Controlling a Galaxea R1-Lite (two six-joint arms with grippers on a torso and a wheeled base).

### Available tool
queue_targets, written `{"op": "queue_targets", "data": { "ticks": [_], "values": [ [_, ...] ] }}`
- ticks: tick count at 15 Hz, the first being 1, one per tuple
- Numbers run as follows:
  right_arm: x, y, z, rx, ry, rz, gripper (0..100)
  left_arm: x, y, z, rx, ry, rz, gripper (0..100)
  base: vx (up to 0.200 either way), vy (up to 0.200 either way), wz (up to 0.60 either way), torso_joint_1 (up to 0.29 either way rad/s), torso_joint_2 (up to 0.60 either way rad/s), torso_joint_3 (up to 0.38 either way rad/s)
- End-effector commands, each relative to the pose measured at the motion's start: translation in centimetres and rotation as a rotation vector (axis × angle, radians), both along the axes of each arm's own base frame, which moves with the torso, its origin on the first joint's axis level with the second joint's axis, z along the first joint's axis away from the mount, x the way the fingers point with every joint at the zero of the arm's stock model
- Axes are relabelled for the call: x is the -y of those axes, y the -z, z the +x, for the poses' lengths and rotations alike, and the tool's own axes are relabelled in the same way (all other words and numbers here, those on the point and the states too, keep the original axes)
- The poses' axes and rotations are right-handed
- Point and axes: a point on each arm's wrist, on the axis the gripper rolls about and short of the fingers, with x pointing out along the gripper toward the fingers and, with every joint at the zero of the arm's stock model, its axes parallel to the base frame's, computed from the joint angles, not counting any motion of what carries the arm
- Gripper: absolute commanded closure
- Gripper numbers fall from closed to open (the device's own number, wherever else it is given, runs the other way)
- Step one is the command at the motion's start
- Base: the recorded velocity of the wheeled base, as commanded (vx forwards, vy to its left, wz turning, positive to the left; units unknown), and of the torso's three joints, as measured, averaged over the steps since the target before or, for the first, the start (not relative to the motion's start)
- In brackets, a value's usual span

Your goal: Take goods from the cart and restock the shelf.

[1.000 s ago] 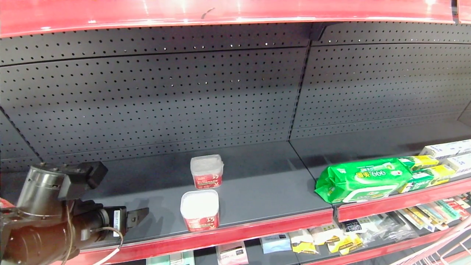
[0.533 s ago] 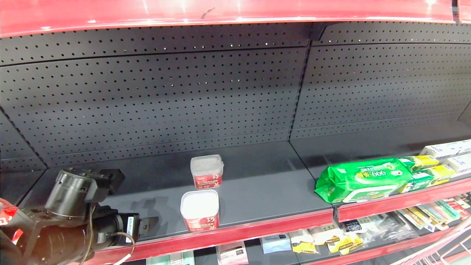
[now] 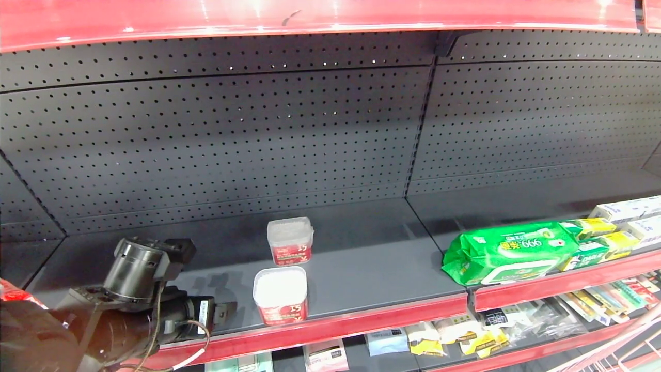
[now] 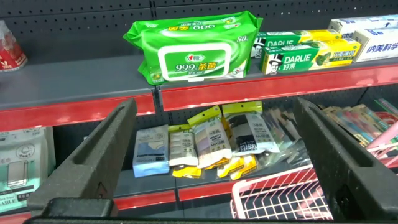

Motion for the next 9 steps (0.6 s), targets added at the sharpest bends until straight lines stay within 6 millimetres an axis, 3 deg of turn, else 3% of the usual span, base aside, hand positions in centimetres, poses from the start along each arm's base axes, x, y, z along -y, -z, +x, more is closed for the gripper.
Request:
{"op": "queue_targets", "data": {
  "ticks": [1,9],
  "values": [
    [0.0,0.0,0.0,-0.002,0.0,-0.001,0,0.2,0.6,0.2,-0.023,0.006,0.009,0,0.0,0.0,0.0,0.0,0.0,0.0],
    [0.0,0.0,0.0,-0.002,0.0,-0.001,0,1.2,1.2,2.0,0.047,0.015,-0.023,0,0.0,0.0,0.0,0.0,0.0,0.0]
  ]
}}
